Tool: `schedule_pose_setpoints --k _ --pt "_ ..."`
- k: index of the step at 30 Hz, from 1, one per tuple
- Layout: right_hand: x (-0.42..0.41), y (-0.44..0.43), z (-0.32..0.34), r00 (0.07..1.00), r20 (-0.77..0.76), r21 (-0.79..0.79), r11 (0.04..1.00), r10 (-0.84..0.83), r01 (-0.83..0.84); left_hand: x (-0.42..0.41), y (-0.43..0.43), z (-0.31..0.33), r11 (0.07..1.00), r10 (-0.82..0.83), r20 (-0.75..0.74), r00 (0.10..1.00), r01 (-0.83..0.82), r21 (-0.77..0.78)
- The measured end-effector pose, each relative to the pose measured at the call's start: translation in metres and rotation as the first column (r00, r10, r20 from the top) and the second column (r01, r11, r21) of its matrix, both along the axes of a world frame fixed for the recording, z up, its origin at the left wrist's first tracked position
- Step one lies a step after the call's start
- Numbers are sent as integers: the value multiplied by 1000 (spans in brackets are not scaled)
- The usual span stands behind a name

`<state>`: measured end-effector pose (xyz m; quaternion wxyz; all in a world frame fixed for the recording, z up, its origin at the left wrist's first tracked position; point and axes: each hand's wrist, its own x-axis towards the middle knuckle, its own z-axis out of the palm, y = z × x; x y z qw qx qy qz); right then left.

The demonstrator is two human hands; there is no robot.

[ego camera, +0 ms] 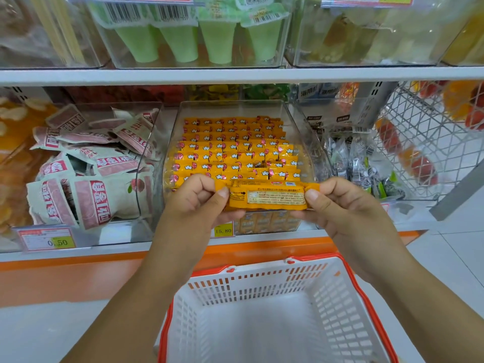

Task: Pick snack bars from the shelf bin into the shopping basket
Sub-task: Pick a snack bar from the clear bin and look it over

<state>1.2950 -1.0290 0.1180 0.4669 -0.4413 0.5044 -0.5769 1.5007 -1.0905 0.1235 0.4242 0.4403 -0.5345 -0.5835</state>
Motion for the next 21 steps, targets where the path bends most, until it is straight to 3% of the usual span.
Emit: schedule_pose_setpoints --k 5,8,21 --pt "1 2 5 992 48 -56 991 -119 122 -3 7 6 995 57 2 998 -56 -85" --pt "3 4 6 992 -7 -81 989 -126 126 -3 7 5 992 60 0 998 -60 -109" --pt "2 1 2 993 114 -43 999 -8 13 3 1 3 999 -19 -124 992 23 30"
